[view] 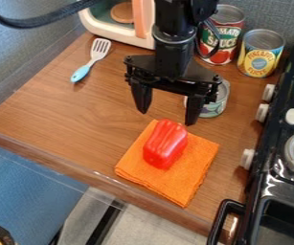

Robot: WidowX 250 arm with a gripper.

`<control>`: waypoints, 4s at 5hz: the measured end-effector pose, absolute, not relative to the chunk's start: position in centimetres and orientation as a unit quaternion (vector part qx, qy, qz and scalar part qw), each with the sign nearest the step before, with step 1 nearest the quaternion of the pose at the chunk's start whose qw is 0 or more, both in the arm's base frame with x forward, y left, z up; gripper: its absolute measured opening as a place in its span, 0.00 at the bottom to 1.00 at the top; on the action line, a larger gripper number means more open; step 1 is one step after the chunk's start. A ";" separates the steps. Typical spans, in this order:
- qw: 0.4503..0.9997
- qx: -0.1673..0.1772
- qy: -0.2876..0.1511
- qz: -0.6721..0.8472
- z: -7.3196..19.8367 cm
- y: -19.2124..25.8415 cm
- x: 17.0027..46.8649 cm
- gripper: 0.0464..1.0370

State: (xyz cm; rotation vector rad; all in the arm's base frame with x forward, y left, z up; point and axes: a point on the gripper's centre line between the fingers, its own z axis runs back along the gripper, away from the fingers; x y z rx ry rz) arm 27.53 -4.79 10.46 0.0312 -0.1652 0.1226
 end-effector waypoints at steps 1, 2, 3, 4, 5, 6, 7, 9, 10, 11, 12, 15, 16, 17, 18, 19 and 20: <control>0.996 0.017 -0.066 0.059 9.6 -4.9 27.3 0.96; 0.999 0.009 -0.044 0.023 8.8 -6.2 28.1 0.96; 0.999 0.004 -0.034 0.013 8.3 -7.6 29.6 0.96; 0.999 -0.014 -0.037 0.004 7.8 -9.3 31.7 0.96; 0.998 -0.034 -0.045 -0.001 7.6 -10.7 33.9 0.96; 0.998 -0.050 -0.047 0.007 7.2 -10.6 35.8 0.96; 0.997 -0.064 -0.044 0.011 6.5 -10.6 37.2 0.96; 0.995 -0.091 -0.042 0.010 5.6 -11.6 39.4 0.96; 0.994 -0.094 -0.051 0.000 5.9 -12.2 40.1 0.96; 0.994 -0.093 -0.048 -0.005 5.5 -12.8 40.3 0.96; 0.995 -0.087 -0.048 0.001 5.3 -12.1 40.8 0.96; 0.996 -0.085 -0.019 0.011 4.9 -7.9 40.7 0.96; 0.996 -0.087 -0.005 0.019 4.9 -5.9 40.5 0.96; 0.996 -0.088 0.006 0.019 5.1 -4.6 40.1 0.96; 0.995 -0.088 0.015 0.041 5.1 -2.2 40.0 0.96; 0.996 -0.082 0.021 0.039 5.5 -1.1 39.7 0.96; 0.997 -0.069 0.019 0.035 6.4 -0.5 39.4 0.96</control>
